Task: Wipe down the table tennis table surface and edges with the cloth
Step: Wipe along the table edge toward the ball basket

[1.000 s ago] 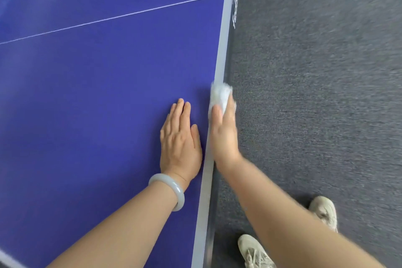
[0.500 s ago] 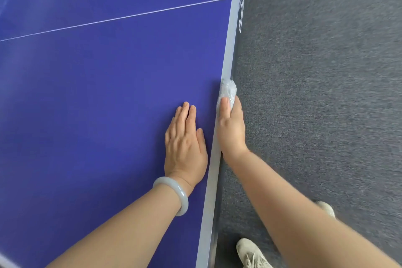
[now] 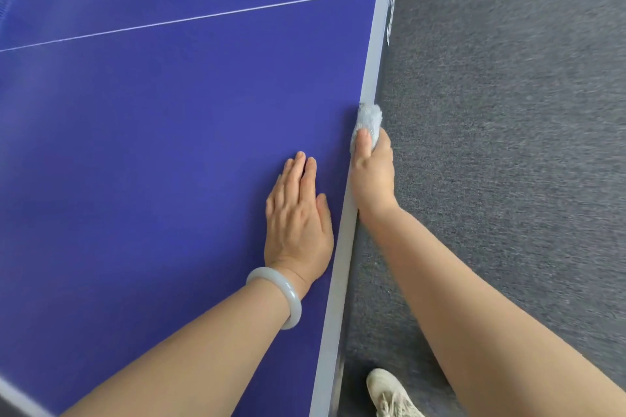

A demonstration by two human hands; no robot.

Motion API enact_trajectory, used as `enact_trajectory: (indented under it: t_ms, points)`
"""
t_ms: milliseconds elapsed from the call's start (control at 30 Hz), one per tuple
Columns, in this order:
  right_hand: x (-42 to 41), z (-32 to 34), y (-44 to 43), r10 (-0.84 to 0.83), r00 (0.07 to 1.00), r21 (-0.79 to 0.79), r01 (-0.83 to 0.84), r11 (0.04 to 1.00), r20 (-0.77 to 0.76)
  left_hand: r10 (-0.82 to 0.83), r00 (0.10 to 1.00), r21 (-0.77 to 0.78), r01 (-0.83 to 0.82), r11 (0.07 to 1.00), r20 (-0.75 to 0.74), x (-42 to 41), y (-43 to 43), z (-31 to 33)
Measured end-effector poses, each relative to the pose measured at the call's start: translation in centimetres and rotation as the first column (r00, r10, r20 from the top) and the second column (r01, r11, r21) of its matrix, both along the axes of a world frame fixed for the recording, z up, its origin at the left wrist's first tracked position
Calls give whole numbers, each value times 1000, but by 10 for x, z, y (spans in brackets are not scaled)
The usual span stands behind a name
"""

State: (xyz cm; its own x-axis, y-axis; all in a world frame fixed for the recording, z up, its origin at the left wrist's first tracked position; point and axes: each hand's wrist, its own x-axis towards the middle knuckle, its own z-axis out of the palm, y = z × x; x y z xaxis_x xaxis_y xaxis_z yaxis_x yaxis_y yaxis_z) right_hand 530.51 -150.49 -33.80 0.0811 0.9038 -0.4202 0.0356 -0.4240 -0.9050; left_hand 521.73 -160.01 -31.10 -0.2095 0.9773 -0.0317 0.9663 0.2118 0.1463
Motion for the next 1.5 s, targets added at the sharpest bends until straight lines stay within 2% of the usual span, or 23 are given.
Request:
enact_trajectory:
  t_ms: [67, 133, 267, 367, 533, 600, 767, 833, 967, 1133, 1333, 1500]
  points:
    - [-5, 0, -21, -19, 1000, -5, 19, 1000, 22, 7, 1000, -1, -7, 1000, 7, 0, 1, -1]
    - [-5, 5, -77, -30, 1000, 24, 30, 999, 4, 18, 1000, 6, -18, 1000, 23, 1, 2, -1]
    - [2, 10, -165, 55, 998, 53, -53, 997, -34, 7, 1000, 22, -8, 1000, 24, 2, 2, 0]
    - [2, 8, -126, 55, 998, 41, -55, 998, -17, 15, 999, 9, -15, 1000, 29, 1, 2, -1]
    - [4, 8, 5, 28, 1000, -21, -28, 999, 13, 2, 1000, 5, -2, 1000, 21, 1, 1, 1]
    - [1, 7, 1, 9, 1000, -32, -9, 999, 0, 8, 1000, 0, -8, 1000, 25, 1, 0, 1]
    - [0, 17, -117, 20, 999, -30, -22, 999, -47, 38, 998, -10, -38, 999, 47, 3, 1, 2]
    - [2, 15, -127, 55, 997, -46, -57, 997, -48, 37, 998, -6, -36, 999, 41, 2, 1, 2]
    - [3, 14, -69, 116, 993, -63, -116, 991, -1, 47, 998, 3, -48, 999, 30, 3, 0, 3]
    - [10, 15, 22, 127, 992, -65, -127, 990, -13, 26, 1000, -9, -26, 1000, -17, 9, -1, 6]
    - [19, 9, 23, 244, 970, -31, -244, 969, 19, -30, 991, -11, 29, 1000, -129, 4, 21, 21]
    - [17, 11, 24, 248, 968, -43, -247, 968, 24, -132, 989, 25, 134, 991, -70, 3, 100, 31]
